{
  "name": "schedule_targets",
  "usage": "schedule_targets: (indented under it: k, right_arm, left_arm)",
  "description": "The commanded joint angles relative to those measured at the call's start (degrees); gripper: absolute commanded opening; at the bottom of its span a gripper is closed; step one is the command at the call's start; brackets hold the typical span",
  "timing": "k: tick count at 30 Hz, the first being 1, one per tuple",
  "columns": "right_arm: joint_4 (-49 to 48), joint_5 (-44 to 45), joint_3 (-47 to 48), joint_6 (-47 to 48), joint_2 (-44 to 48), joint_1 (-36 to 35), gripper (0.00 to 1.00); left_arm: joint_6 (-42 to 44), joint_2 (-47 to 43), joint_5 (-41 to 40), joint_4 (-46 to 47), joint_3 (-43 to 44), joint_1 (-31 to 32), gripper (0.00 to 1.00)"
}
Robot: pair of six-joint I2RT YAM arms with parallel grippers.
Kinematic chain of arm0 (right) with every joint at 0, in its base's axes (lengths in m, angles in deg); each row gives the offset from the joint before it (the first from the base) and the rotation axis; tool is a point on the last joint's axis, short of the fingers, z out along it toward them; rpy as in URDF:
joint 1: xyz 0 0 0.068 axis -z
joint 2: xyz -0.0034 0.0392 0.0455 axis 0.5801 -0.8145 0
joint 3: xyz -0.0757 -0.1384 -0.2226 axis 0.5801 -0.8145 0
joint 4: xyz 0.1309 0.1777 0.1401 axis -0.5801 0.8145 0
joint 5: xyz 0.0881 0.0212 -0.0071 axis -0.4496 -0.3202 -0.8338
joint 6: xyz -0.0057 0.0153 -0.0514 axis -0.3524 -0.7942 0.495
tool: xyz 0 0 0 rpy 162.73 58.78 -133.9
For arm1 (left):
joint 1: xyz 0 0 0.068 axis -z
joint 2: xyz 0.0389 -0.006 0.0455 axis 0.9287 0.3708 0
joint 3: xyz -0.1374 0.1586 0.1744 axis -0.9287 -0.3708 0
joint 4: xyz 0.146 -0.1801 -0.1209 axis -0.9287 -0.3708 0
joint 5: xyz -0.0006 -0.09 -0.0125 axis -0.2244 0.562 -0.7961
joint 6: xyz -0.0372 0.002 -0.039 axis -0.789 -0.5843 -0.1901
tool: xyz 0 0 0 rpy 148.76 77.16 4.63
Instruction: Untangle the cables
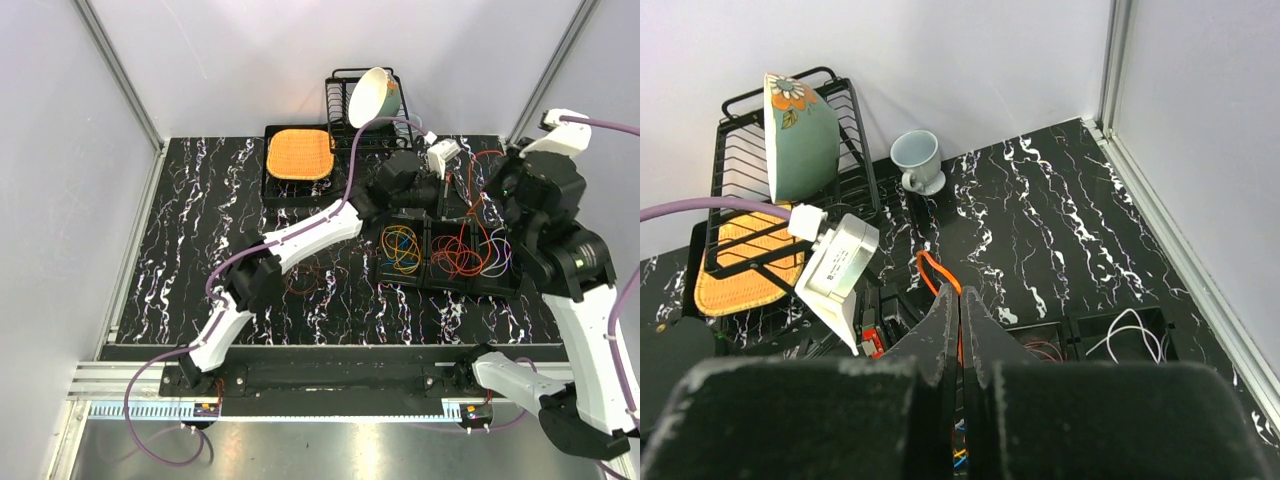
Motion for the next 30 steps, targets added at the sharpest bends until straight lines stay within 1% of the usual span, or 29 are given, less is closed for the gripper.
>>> schedule_targets:
  k: [1,5,8,11,12,13,15,16,18,20,21,22,23,25,26,30]
  right_arm:
    - [-5.1,-0.84,-0.14,1.14,-2.61,0.05,0.0]
    - [-6.68,-1.28,-0.76,1.41,-4.99,0.22,0.0]
    - [-7.12,-2.68,-2.07,0.36,-6.66,1.63,0.0]
    - [-7.65,-8.03,-4.27,-1.74,-7.63,5.4,0.0]
    - [-7.82,-11.97,-5.49,-2.45,-7.89,6.71,0.0]
    - [-7.91,-13.92,-6.11,-3.07,-8.16,9.34,0.0]
    - [-8.53,-18.74,-8.13,-4.48,-8.33,11.29,0.0]
    - [-9.05,-19.73,-8.75,-4.65,-8.6,12.34,0.0]
    - [-9.49,-21.23,-10.33,-5.01,-8.95,12.7,0.0]
    - [-9.67,-21.5,-11.91,-5.27,-9.65,12.97,0.0]
    - [-9.85,-21.59,-12.44,-5.44,-9.65,13.14,0.0]
    - [-10.11,-21.67,-13.06,-5.62,-9.65,13.14,0.0]
    - [-10.2,-21.94,-14.28,-6.06,-9.74,13.49,0.0]
    - [-10.37,-21.41,-15.43,-6.41,-9.83,13.76,0.0]
    - [-10.29,-20.54,-16.57,-6.67,-9.92,14.11,0.0]
    - [-9.94,-19.22,-19.21,-8.17,-9.3,15.69,0.0]
  left_arm:
    - [1.14,0.52,-2.53,5.31,1.14,-1.22,0.0]
    - [1.66,1.31,-2.88,5.05,0.97,-1.92,0.0]
    - [2.63,1.75,-3.76,4.35,0.44,-2.36,0.0]
    - [3.86,2.02,-5.16,3.56,-0.44,-2.54,0.0]
    - [3.86,2.19,-5.25,3.64,-1.22,-2.71,0.0]
    - [3.86,2.11,-5.43,3.73,-1.75,-2.8,0.0]
    - [3.86,2.37,-5.69,3.91,-2.63,-2.97,0.0]
    - [4.04,2.54,-5.69,3.82,-2.73,-2.98,0.0]
    - [4.3,2.98,-6.13,2.86,-2.99,-3.06,0.03]
    - [4.91,3.07,-6.92,2.15,-2.99,-2.98,0.09]
    - [4.92,2.99,-7.45,0.76,-2.99,-2.98,0.15]
    - [5.09,2.98,-7.89,-0.04,-2.9,-3.06,0.23]
    - [5.62,2.9,-8.68,-0.92,-2.81,-3.15,0.33]
    - [6.15,2.37,-9.64,-3.73,-2.73,-3.15,0.43]
    - [6.67,1.76,-10.69,-4.78,-2.64,-3.33,0.53]
    - [8.61,-0.26,-12.72,-11.01,-3.16,-3.5,0.66]
